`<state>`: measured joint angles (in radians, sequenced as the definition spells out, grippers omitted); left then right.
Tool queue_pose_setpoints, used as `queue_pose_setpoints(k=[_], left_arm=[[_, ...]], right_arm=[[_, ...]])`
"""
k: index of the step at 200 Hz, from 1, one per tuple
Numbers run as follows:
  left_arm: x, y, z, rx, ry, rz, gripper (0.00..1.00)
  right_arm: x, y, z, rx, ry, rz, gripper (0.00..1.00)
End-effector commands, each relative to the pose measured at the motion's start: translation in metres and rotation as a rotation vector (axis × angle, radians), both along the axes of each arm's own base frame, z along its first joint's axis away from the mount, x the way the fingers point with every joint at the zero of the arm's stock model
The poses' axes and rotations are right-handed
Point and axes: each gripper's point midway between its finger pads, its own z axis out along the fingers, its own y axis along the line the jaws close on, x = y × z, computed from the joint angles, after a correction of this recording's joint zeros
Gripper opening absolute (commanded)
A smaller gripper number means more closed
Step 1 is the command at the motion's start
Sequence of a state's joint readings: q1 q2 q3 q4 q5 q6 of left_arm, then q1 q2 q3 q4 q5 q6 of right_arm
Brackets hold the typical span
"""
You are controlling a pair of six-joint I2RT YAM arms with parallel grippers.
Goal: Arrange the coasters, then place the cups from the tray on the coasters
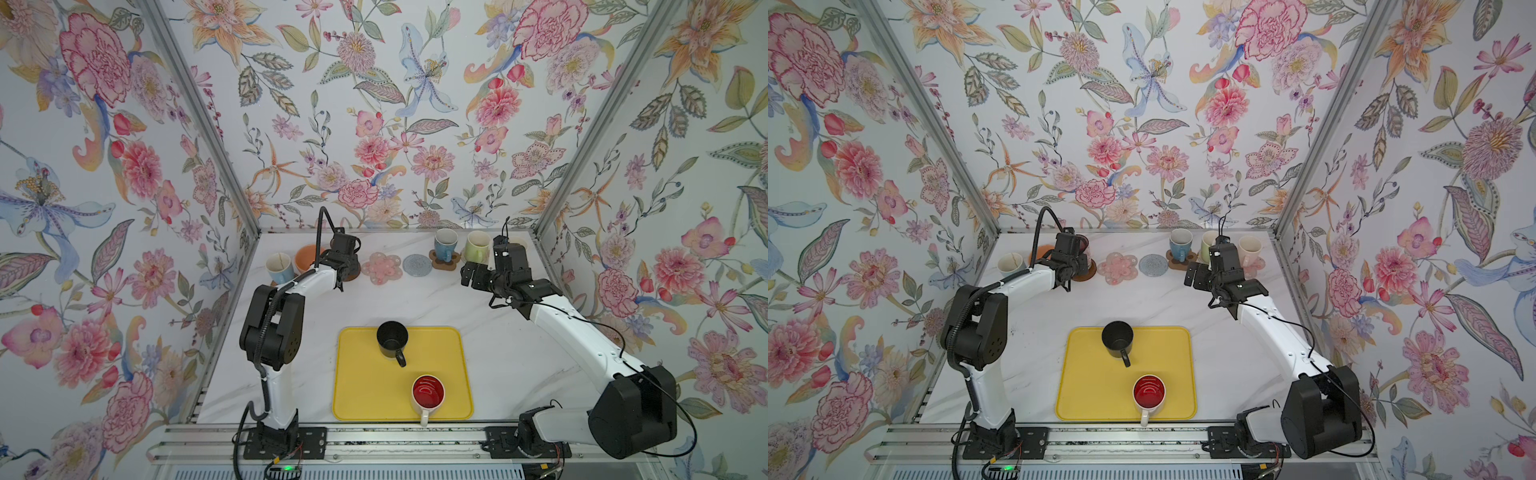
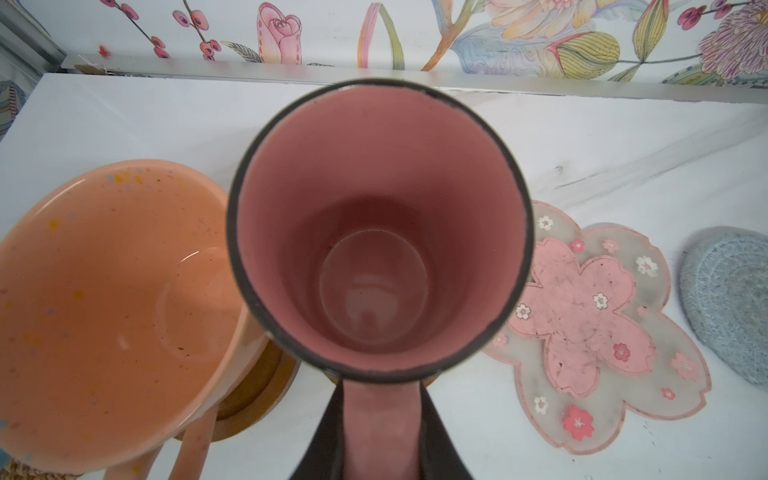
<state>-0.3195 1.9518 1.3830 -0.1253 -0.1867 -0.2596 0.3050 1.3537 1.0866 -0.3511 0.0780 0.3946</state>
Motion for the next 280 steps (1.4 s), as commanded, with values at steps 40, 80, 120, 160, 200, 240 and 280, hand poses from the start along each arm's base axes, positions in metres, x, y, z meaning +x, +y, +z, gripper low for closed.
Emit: queue_pose_setpoints(k=[40, 80, 120, 160, 200, 240, 280], left_arm=[[0.006, 0.006, 0.025, -0.05, -0.058, 0.031, 0.07], [0.003, 0.005, 0.025, -0.062, -0.051, 0.029, 0.24], [0.0, 0.004, 0.027, -0.076, -0.049, 0.03, 0.4], [-0.004, 0.001, 0.033, -0.103, -0.048, 0.022, 0.62], [-0.017, -0.001, 0.077, -0.156, -0.129, -0.004, 0.99], [-0.042, 0.004, 0.137, -0.18, -0.254, -0.044, 0.99], [-0.106, 0.037, 0.191, -0.159, -0.455, -0.014, 0.99]], right_arm=[[0.001, -0.001, 0.005, 0.014, 0.004, -0.01, 0.99], [0.001, -0.001, 0.005, 0.015, 0.005, -0.009, 0.99], [0.0, 0.0, 0.004, 0.021, 0.01, -0.004, 0.99], [-0.004, 0.003, 0.003, 0.034, 0.021, 0.003, 0.99], [-0.029, 0.024, -0.001, 0.042, 0.081, 0.053, 0.99], [-0.096, 0.092, -0.024, 0.01, 0.202, 0.202, 0.99], [-0.157, 0.131, -0.041, -0.025, 0.248, 0.35, 0.95]])
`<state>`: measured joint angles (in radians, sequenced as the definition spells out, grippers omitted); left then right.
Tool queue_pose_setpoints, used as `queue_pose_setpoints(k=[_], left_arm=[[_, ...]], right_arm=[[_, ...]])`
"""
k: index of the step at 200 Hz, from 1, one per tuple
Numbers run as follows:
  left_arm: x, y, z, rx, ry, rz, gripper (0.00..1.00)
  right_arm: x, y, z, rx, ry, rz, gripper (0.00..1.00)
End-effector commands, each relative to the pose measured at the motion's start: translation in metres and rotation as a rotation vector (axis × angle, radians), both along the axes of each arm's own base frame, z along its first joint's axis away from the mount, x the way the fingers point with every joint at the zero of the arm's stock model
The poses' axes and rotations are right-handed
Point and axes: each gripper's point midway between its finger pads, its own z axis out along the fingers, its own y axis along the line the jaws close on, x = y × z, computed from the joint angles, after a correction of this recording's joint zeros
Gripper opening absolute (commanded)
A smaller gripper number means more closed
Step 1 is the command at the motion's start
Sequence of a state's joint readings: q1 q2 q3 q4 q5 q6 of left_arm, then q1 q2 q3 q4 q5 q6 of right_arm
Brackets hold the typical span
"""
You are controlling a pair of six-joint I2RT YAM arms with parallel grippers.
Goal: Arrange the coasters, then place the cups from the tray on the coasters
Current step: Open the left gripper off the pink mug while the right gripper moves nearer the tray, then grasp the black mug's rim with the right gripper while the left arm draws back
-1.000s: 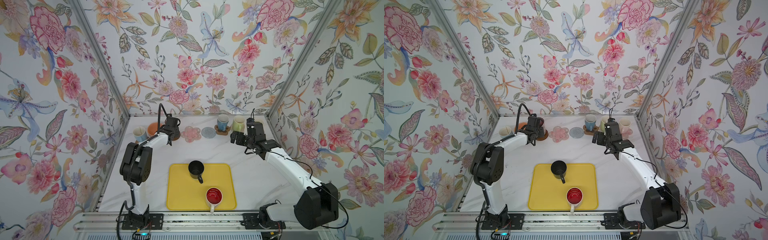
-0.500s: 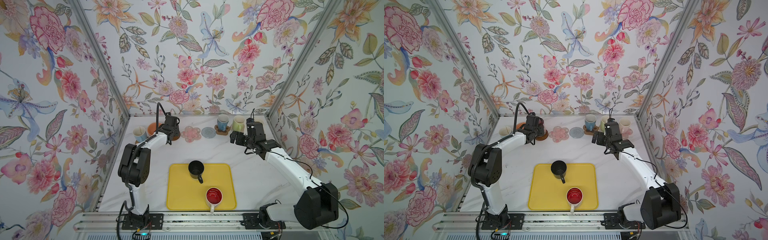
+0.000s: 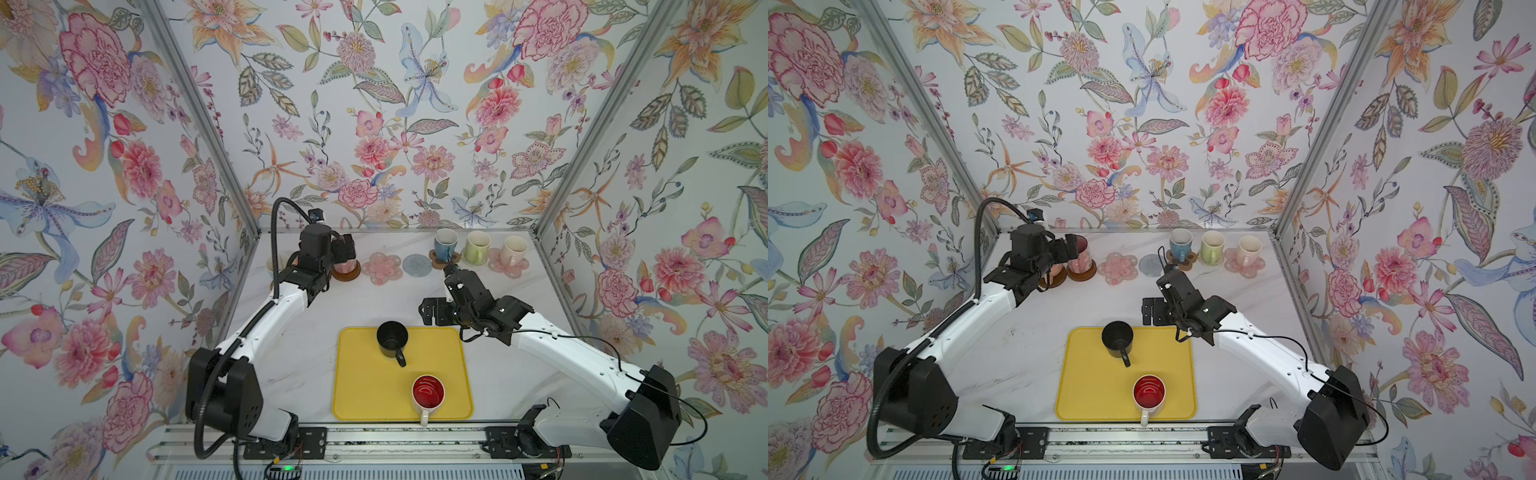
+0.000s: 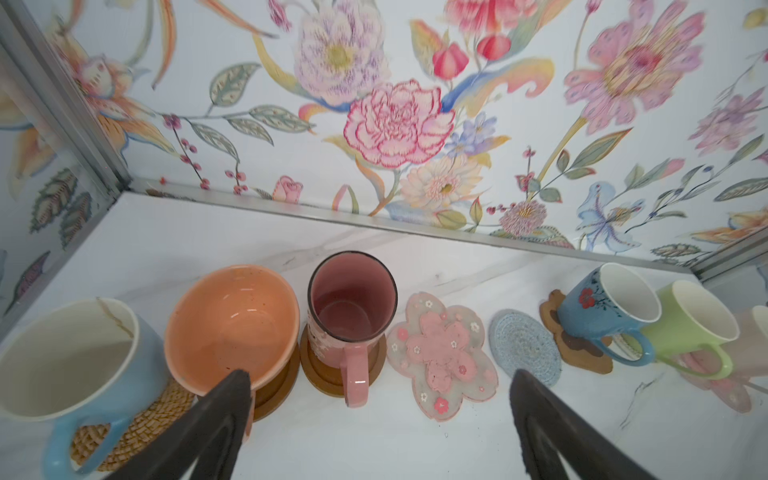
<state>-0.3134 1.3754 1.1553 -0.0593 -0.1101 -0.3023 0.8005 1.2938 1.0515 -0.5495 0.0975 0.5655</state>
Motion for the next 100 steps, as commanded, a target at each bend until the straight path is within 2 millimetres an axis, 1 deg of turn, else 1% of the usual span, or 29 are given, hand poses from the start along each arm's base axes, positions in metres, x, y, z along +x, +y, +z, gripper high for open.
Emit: queue_pose_setpoints(k=[1, 22, 43, 58, 71, 85, 100], left_arm=[[-0.028, 0.022, 0.01, 0.038, -0.077, 0.04, 0.99], [-0.063, 0.043, 0.015, 0.037, -0.145, 0.092, 0.99], [-0.088, 0.06, 0.013, 0.039, -0.172, 0.148, 0.99], [-0.101, 0.071, 0.008, 0.048, -0.175, 0.184, 0.99], [-0.109, 0.076, 0.002, 0.046, -0.17, 0.205, 0.99], [-0.116, 0.081, -0.006, 0.043, -0.159, 0.22, 0.99], [-0.123, 0.084, -0.014, 0.034, -0.145, 0.228, 0.99]], right_arm=[[-0.031, -0.004, -0.014, -0.04, 0.052, 0.0, 0.94], [-0.054, 0.012, -0.025, -0.052, 0.069, 0.088, 0.87], [-0.069, 0.026, -0.038, -0.07, 0.098, 0.154, 0.82], [-0.079, 0.04, -0.045, -0.056, 0.113, 0.2, 0.79], [-0.086, 0.051, -0.052, -0.054, 0.126, 0.229, 0.77], [-0.089, 0.057, -0.061, -0.079, 0.137, 0.252, 0.75], [-0.091, 0.064, -0.07, -0.109, 0.143, 0.269, 0.71]])
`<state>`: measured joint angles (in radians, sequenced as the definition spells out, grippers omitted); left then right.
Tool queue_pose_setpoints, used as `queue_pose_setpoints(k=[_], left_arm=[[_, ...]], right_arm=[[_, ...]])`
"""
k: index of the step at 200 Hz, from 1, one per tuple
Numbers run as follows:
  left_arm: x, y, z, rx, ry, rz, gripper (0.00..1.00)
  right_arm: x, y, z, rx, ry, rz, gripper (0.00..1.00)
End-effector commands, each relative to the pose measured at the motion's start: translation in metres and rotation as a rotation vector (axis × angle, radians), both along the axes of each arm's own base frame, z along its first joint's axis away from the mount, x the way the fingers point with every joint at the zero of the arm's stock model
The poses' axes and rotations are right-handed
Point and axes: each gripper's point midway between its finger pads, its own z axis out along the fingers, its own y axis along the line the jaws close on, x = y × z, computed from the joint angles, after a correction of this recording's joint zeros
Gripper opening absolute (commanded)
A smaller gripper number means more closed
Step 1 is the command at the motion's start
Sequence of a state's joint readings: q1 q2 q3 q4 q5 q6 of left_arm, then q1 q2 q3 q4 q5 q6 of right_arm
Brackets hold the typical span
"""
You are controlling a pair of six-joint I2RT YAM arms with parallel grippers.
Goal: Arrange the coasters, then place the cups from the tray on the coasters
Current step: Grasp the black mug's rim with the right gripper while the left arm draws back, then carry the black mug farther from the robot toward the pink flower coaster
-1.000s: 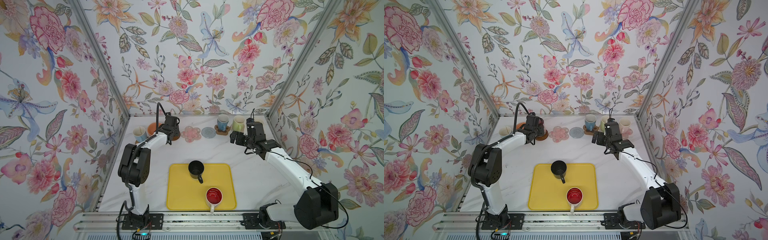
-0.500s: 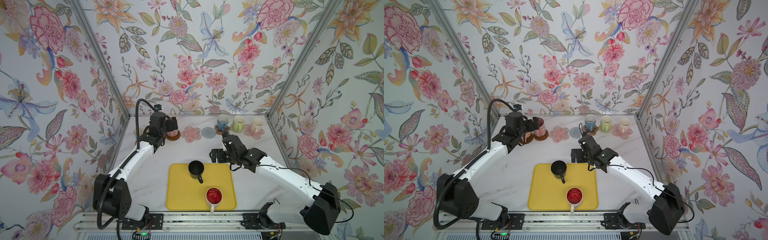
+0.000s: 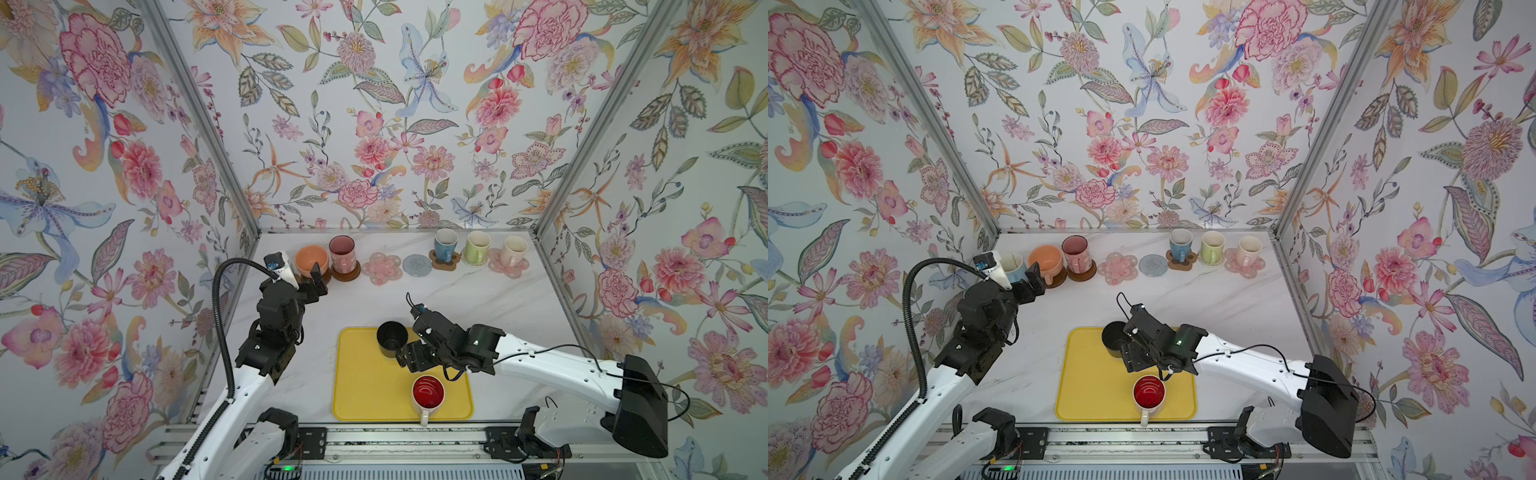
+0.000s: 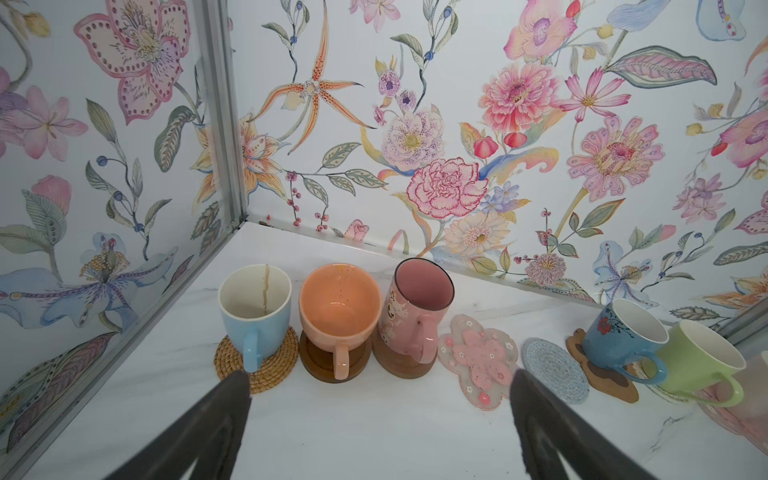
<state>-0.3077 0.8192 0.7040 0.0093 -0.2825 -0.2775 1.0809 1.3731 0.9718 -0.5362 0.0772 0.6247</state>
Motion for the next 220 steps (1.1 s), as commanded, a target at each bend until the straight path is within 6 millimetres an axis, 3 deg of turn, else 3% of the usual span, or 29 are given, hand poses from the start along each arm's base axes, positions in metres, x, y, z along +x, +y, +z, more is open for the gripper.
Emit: queue_pose_setpoints(k=[1, 86, 129, 195, 220], left_arm=[[-0.011, 0.016, -0.017, 0.01, 0.034, 0.064, 0.99], [-0.034, 0.032, -0.04, 0.013, 0.071, 0.122, 0.99], [-0.036, 0.034, -0.048, 0.006, 0.085, 0.129, 0.99], [-0.038, 0.036, -0.06, 0.004, 0.107, 0.14, 0.99], [-0.04, 0.036, -0.063, -0.002, 0.111, 0.141, 0.99]], right_arm=[[-0.004, 0.011, -0.014, -0.026, 0.017, 0.027, 0.7], [0.021, 0.025, -0.043, -0.148, -0.043, 0.033, 0.51], [0.026, 0.029, -0.05, -0.176, -0.052, 0.05, 0.35], [0.031, 0.031, -0.034, -0.165, -0.092, 0.082, 0.0], [0.037, 0.031, -0.015, -0.145, -0.121, 0.084, 0.0]])
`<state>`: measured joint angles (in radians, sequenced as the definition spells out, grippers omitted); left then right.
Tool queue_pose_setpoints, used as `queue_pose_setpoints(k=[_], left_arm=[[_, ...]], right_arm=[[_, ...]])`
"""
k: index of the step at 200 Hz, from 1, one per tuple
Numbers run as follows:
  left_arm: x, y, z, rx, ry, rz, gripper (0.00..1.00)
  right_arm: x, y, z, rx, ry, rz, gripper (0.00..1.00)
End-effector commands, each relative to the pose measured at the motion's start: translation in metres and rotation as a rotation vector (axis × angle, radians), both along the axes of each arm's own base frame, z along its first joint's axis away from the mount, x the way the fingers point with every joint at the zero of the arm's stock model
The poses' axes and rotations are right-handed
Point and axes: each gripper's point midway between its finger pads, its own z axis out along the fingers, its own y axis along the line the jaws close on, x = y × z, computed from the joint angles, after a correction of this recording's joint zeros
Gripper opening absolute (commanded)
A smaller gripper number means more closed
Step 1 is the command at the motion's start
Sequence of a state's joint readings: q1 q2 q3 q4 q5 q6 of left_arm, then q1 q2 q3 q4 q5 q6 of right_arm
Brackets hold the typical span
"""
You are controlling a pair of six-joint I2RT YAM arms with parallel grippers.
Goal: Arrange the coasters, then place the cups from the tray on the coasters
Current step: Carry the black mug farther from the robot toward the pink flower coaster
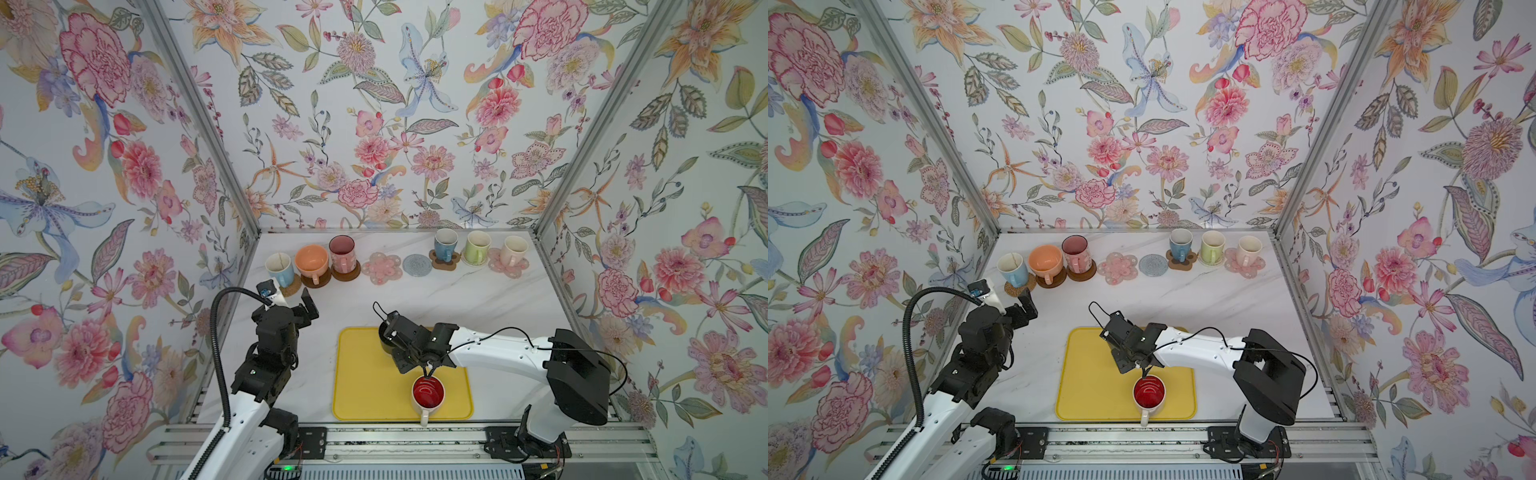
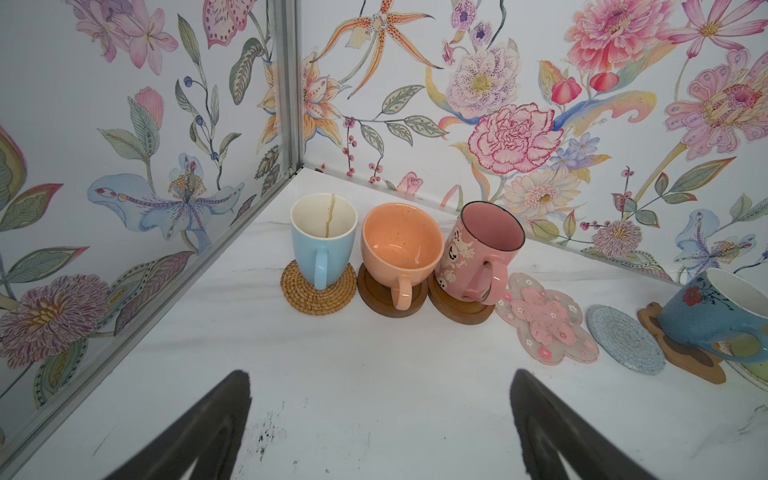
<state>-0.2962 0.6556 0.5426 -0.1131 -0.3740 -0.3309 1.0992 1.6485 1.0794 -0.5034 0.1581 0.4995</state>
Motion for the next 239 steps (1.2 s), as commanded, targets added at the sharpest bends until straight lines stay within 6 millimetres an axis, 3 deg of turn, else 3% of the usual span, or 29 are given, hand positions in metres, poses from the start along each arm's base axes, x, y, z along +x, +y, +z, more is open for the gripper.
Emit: queue_pose_setpoints(k=[1, 40, 82, 115, 161, 196, 239], left_arm=[[-0.004, 0.007, -0.007, -0.006, 0.01, 0.03, 0.99], [-0.009, 0.008, -0.011, -0.015, 0.007, 0.033, 0.99], [-0.012, 0.007, -0.018, -0.03, 0.018, 0.022, 0.99], [-0.015, 0.002, -0.026, -0.056, 0.032, -0.007, 0.99], [-0.02, 0.002, -0.033, -0.075, 0.033, -0.01, 0.99], [-0.021, 0.003, -0.034, -0.08, 0.037, -0.006, 0.99], [-0.02, 0.002, -0.038, -0.087, 0.053, 0.0, 0.99]], right_arm=[[0.017, 0.006, 0.036, 0.052, -0.074, 0.0, 0.0], [0.05, 0.002, 0.079, 0.104, -0.131, -0.03, 0.0], [0.127, 0.003, 0.116, 0.125, -0.23, -0.092, 0.0], [0.19, 0.019, 0.132, 0.151, -0.289, -0.115, 0.0], [0.244, 0.027, 0.126, 0.15, -0.317, -0.137, 0.0], [0.262, 0.026, 0.112, 0.137, -0.312, -0.155, 0.0], [0.278, 0.04, 0.099, 0.137, -0.32, -0.159, 0.0]])
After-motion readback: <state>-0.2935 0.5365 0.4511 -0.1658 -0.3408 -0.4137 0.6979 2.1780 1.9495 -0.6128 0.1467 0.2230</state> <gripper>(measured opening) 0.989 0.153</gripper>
